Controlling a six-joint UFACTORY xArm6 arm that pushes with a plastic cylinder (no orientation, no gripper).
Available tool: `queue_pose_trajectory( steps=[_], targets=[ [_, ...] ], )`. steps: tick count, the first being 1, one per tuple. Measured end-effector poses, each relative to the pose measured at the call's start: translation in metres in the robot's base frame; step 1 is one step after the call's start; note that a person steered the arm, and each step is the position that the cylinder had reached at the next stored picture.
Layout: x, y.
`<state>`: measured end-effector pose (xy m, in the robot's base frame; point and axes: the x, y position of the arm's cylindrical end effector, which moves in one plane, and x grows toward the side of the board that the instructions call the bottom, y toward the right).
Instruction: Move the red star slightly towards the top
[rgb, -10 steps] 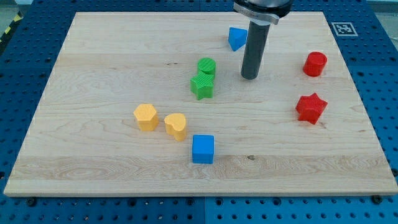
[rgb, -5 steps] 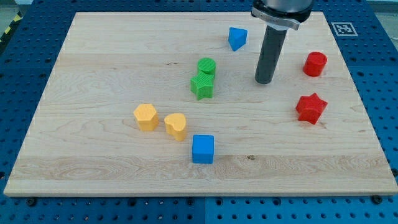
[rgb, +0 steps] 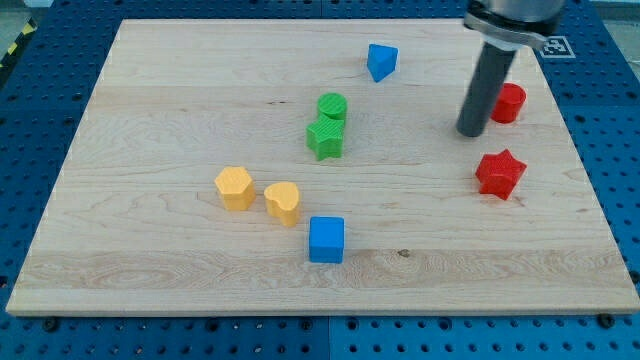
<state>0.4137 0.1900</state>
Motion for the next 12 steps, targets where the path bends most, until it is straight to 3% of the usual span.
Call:
queue_pose_trajectory(
  steps=[2,6,10,12],
  targets=[
    [0.035,0.03],
    [0.054,0.045],
    [0.097,0.096],
    [0.099,0.051]
  ],
)
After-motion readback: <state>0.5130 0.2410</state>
